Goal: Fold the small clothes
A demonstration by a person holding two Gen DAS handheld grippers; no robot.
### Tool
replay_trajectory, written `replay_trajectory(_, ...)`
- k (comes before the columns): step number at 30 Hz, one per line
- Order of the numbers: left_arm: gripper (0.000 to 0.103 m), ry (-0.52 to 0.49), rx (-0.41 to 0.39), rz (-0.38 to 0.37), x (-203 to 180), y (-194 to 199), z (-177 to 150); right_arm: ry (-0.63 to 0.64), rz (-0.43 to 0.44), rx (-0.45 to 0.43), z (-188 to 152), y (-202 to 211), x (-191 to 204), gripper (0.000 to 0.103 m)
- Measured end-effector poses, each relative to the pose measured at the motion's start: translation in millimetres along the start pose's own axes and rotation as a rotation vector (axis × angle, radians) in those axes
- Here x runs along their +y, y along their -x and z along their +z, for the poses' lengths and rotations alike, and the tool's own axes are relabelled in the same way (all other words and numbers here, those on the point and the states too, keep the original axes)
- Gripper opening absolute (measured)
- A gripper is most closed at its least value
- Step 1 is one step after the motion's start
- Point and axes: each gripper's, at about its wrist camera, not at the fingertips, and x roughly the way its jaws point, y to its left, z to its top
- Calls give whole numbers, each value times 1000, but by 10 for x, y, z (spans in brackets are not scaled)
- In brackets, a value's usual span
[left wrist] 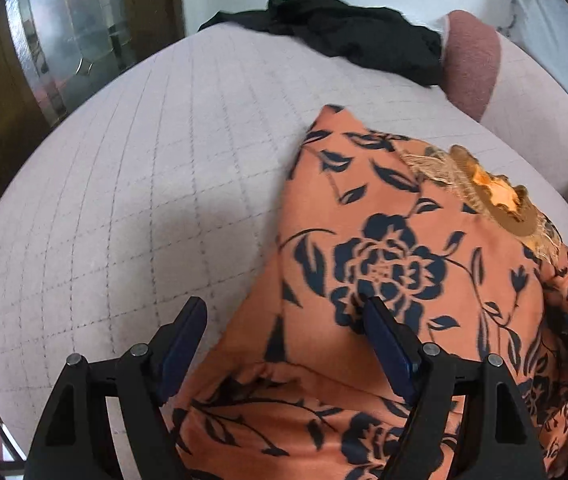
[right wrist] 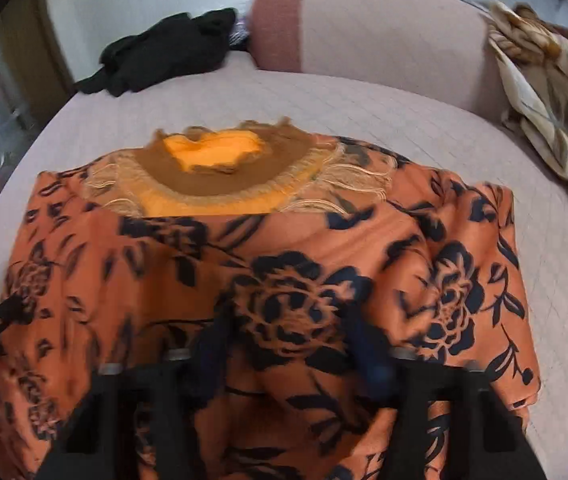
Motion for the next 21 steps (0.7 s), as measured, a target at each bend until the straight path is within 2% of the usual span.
replay_trajectory(1,81,10,5,-6,33,5,5,-6,0,-10,-6,42,-55,28)
replay_trajectory(2,81,15,5,-8,59,26,13,-33,1,-17,-9,113,-152,12)
replay_trajectory(6,81,-3,-23,13,47,130,-16,-272,92,-77,-146,484,-755,11)
replay_trajectory(9,81,-41,-40,41,-79,103,-35,-430,221,-44,-337,619,-1219,12)
replay_trajectory(11,81,-49,-49,48,-92,112,-55,-513,259,39,-551,610,-1469,17)
replay_trajectory(14,81,-38,-56,57,-73,148,-70,-584,233,160,-823,611,-1713,45)
replay_trajectory(15,81,-36,-60,62,-66,165,-82,-598,228,151,-880,662,-1777,59)
replay_trajectory(16,81,-36,-65,68,-68,187,-84,-612,233,123,-920,728,-1869,62)
replay_trajectory(18,81,-45,-81,79,-86,215,-106,-648,242,45,-927,871,-1998,63)
replay_trajectory(20,81,-65,-96,92,-122,236,-143,-673,285,-62,-859,987,-2064,64)
replay_trajectory(21,81,-72,-100,97,-132,253,-163,-666,301,-89,-800,1001,-2069,64)
